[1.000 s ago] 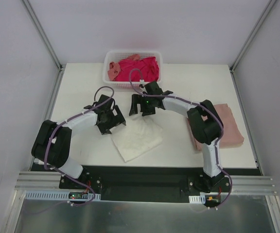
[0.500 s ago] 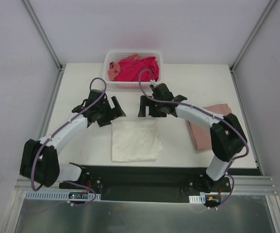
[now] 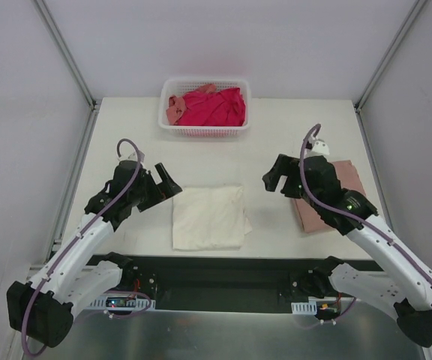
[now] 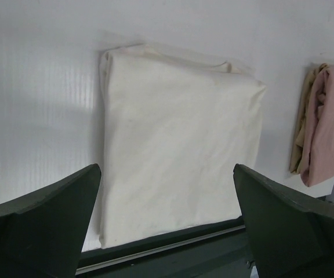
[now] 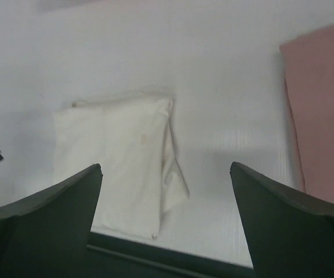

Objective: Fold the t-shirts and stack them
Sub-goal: Fold the tshirt

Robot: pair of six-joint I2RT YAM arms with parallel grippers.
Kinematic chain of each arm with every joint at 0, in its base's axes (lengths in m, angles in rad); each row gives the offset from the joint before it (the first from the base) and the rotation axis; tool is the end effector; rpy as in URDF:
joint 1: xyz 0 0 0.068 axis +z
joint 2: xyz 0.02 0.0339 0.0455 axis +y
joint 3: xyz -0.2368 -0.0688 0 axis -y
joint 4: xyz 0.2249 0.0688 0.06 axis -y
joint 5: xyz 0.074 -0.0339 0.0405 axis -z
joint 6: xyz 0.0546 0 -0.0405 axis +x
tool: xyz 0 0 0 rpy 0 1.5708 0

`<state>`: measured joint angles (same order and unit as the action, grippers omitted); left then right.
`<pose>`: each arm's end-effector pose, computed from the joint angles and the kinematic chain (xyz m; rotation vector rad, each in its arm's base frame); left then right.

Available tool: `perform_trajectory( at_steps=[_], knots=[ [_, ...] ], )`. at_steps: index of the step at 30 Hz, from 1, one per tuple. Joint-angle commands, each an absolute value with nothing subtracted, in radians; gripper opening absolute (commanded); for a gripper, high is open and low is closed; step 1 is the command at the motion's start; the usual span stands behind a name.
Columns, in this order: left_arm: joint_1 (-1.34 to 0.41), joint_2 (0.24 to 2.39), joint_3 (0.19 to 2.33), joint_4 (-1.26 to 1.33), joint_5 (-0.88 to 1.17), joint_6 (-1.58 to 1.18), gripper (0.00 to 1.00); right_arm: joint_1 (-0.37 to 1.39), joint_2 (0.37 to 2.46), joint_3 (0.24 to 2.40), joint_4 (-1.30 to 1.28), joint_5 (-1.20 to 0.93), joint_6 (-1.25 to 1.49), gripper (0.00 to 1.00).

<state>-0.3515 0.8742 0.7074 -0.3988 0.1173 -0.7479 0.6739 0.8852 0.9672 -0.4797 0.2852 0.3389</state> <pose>0.1931 -0.0776 0.2482 -0.3686 2.2011 -0.7522 0.1704 0.1164 0.3261 -0.1426 1.9663 0.3862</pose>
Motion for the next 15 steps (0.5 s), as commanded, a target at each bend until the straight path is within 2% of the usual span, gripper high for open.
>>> perform_trajectory(
  at_steps=[1, 8, 15],
  knots=[
    [-0.347, 0.876, 0.67, -0.423, 0.092, -0.767, 0.99, 0.704, 0.959, 0.919, -0.753, 0.197, 0.497, 0.97],
    [-0.347, 0.948, 0.654, -0.422, 0.101, -0.773, 0.99, 0.883, 1.19, 0.923, -0.697, 0.19, 0.545, 0.97],
    [-0.345, 0.96, 0.627, -0.422, 0.08, -0.788, 0.99, 0.893, 1.472, 1.025, -0.576, 0.104, 0.543, 0.97]
  ],
)
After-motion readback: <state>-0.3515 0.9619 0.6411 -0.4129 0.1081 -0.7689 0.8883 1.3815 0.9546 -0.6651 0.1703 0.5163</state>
